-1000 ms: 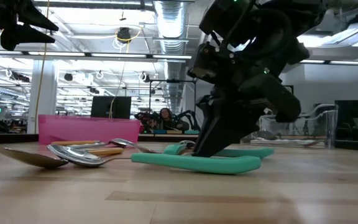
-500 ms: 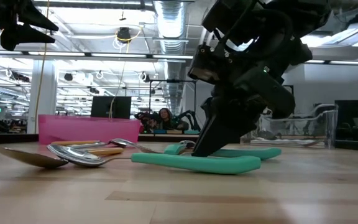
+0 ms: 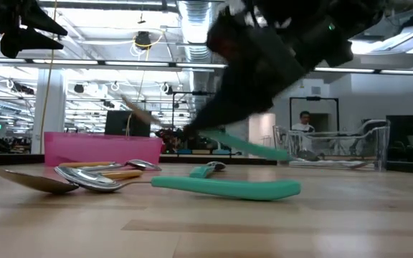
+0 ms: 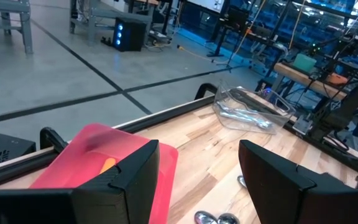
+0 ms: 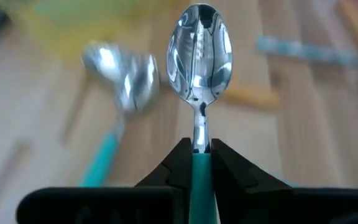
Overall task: Sort silverware by color (type)
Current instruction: Put the light blue spoon into the yellow bin
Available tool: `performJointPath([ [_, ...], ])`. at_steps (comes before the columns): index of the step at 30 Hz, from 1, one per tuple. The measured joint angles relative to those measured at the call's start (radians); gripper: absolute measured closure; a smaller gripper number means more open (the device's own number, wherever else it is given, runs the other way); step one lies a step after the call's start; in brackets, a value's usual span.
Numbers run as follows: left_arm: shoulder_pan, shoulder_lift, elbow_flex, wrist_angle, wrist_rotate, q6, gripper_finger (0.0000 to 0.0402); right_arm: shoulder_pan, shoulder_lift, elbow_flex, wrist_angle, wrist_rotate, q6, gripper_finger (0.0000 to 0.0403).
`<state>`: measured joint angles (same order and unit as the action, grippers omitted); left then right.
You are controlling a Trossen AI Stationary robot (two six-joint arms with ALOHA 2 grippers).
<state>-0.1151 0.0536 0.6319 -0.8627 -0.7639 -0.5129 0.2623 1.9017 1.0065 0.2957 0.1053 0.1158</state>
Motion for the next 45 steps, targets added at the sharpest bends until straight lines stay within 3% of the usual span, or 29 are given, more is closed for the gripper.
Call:
performJointPath([
  [14, 0.000, 0.000, 0.000, 0.000, 0.000, 0.000, 0.0196, -0.003, 0.000, 0.007, 0.528, -0.003, -0.098, 0.0337],
  [21, 0.000, 0.000, 0.000, 0.000, -0.001, 0.000, 0.0196, -0.010, 0.071, 0.147, 0.672, -0.128, -0.100, 0.0337],
  [31, 0.000, 0.000, 0.000, -0.002, -0.002, -0.004, 0.0196, -0.007, 0.354, 0.605, 0.639, -0.380, -0.025, 0.0337],
  [43, 0.000, 0.000, 0.000, -0.003, -0.003, -0.006, 0.0196, -0.021, 0.815, 1.310, 0.478, -0.673, 0.322, 0.0337],
  [45, 0.000, 0.000, 0.000, -0.003, -0.003, -0.006, 0.0196, -0.028, 0.849, 1.343, 0.482, -0.679, 0.383, 0.0337],
])
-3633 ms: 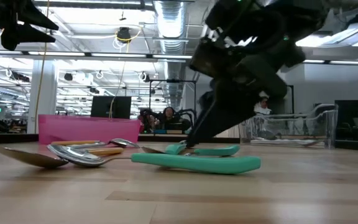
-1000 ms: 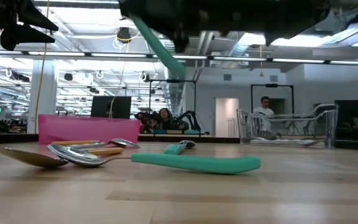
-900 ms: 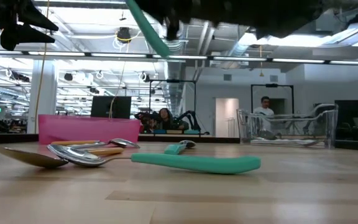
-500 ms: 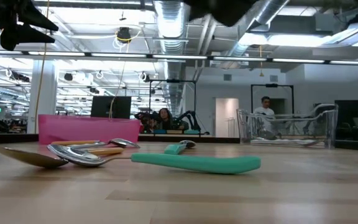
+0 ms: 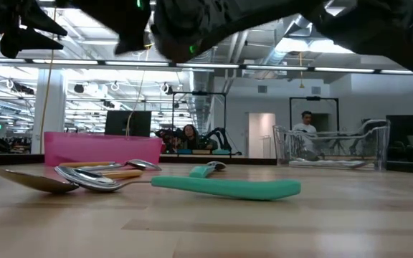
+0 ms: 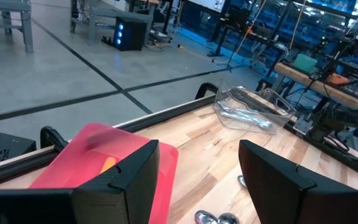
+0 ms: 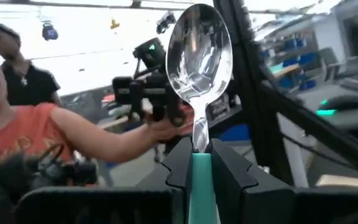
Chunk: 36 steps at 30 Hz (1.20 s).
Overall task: Sort silverware by color (type)
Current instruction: Put the light blue spoon into the yellow bin
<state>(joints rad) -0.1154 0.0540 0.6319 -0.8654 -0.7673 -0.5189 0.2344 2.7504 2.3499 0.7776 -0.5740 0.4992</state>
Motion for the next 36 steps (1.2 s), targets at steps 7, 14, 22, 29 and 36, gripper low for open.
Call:
performJointPath([
  [7, 0.000, 0.002, 0.000, -0.001, 0.000, -0.002, 0.0196, -0.043, -0.012, -0.064, -0.031, 0.188, 0.182, 0.0337],
  [14, 0.000, 0.001, 0.000, -0.001, 0.000, -0.002, 0.0196, -0.035, -0.012, -0.068, -0.117, 0.234, 0.209, 0.0337],
  [22, 0.000, 0.001, 0.000, -0.001, 0.000, -0.002, 0.0196, -0.033, -0.012, -0.067, -0.130, 0.214, 0.236, 0.0336],
  [29, 0.000, 0.001, 0.000, -0.001, 0.000, -0.002, 0.0196, -0.029, -0.012, -0.067, -0.116, 0.152, 0.211, 0.0336],
  [36, 0.000, 0.001, 0.000, -0.001, -0.001, -0.002, 0.0196, -0.027, -0.013, -0.066, -0.156, 0.098, 0.210, 0.0336],
])
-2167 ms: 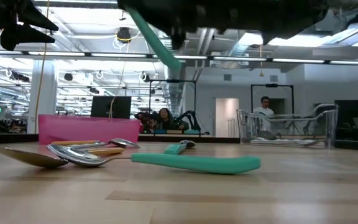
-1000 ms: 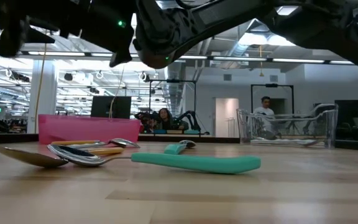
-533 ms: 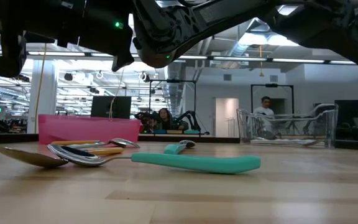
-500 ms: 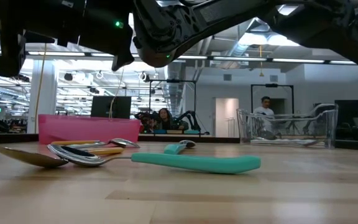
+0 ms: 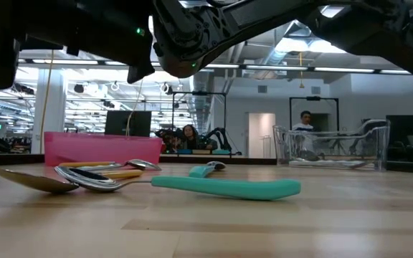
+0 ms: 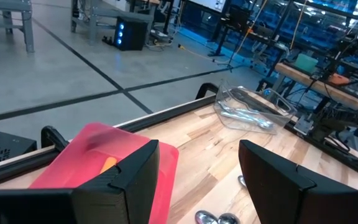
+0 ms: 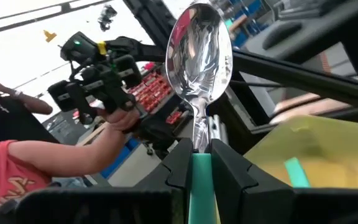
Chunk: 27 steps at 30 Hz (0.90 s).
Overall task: Sort silverware by color (type)
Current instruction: Put the light blue spoon into the yellow bin
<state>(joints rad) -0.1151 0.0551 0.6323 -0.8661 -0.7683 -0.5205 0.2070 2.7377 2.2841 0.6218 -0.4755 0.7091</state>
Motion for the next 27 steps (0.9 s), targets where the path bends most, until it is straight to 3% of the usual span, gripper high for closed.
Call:
performJointPath([
  [8, 0.000, 0.000, 0.000, 0.000, -0.007, 0.000, 0.0196, 0.002, 0.000, 0.000, -0.042, 0.007, -0.005, 0.0336],
  [15, 0.000, 0.000, 0.000, 0.000, -0.007, 0.000, 0.0196, 0.002, 0.000, 0.000, -0.121, 0.109, 0.023, 0.0336],
  [27, 0.000, 0.000, 0.000, 0.000, -0.007, 0.000, 0.0196, 0.007, 0.000, 0.000, -0.170, 0.168, 0.036, 0.0336],
])
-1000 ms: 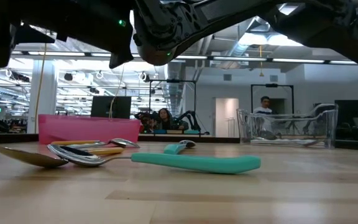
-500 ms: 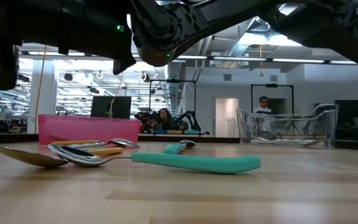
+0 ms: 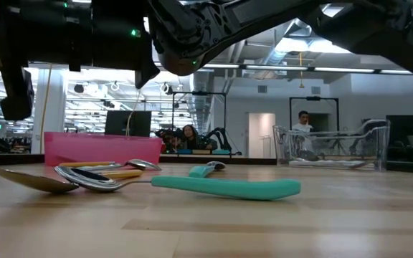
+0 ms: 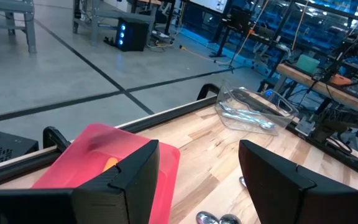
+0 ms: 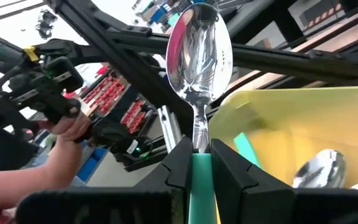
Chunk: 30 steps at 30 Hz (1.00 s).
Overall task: Sort silverware by color (type)
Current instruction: Put the light blue spoon into the yellow bin
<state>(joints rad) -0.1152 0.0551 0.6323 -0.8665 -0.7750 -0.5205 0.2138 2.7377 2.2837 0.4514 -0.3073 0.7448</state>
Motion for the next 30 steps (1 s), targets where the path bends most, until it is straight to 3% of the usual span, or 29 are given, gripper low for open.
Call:
performJointPath([
  [30, 0.000, 0.000, 0.000, 0.000, 0.000, 0.000, 0.0196, 0.002, 0.000, 0.000, -0.001, 0.048, -0.008, 0.0323],
])
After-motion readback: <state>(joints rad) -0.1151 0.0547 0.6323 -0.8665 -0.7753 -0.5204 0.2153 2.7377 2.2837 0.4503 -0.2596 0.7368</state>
